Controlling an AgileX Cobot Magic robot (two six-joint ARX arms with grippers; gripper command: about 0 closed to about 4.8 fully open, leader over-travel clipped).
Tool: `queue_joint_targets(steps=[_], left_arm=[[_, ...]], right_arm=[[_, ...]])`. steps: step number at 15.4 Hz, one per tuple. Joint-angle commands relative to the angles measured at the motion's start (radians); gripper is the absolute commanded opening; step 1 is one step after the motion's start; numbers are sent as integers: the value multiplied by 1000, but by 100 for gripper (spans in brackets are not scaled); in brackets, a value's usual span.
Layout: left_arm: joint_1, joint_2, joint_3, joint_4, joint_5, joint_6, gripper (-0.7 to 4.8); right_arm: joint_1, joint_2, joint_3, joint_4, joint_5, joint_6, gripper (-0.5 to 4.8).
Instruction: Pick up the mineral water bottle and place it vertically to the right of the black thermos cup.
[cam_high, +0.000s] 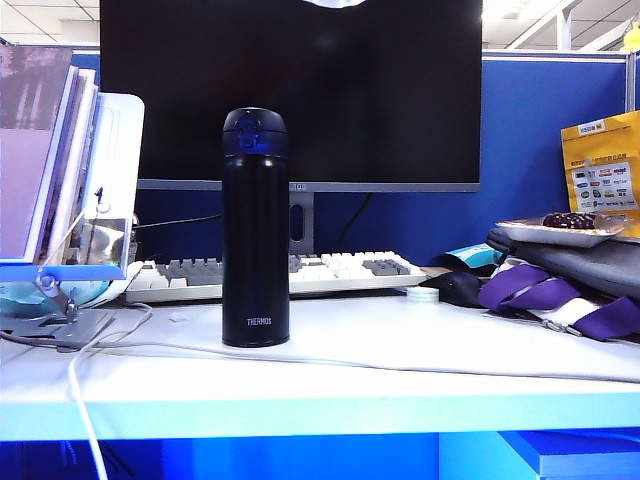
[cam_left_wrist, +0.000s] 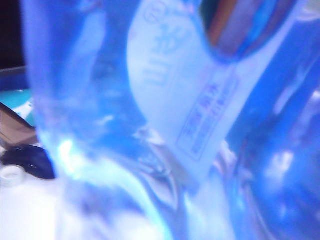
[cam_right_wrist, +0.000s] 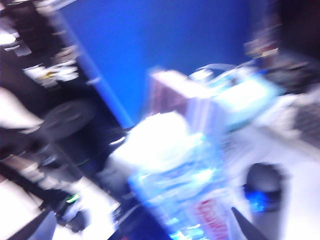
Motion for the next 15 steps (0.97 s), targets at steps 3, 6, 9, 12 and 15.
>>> queue_joint_targets(steps=[3,6,9,12,15], left_arm=[[0,-8,59,67,143,-11,53],[-1,-8,87,74,224,-46,54],[-1,-7,88,21,238,-51,53],[-1,-1,88,7,247,-50,53],[-1,-1,88,5,273,-51,54]], right_arm=[[0,4,3,-18,34,-40,479],[1,17,3,-16,31,-39,479],[20,22,3,1,22,-37,479],[60,30,3,26,23,-36,479],[97,60,3,20,20,-30,479]])
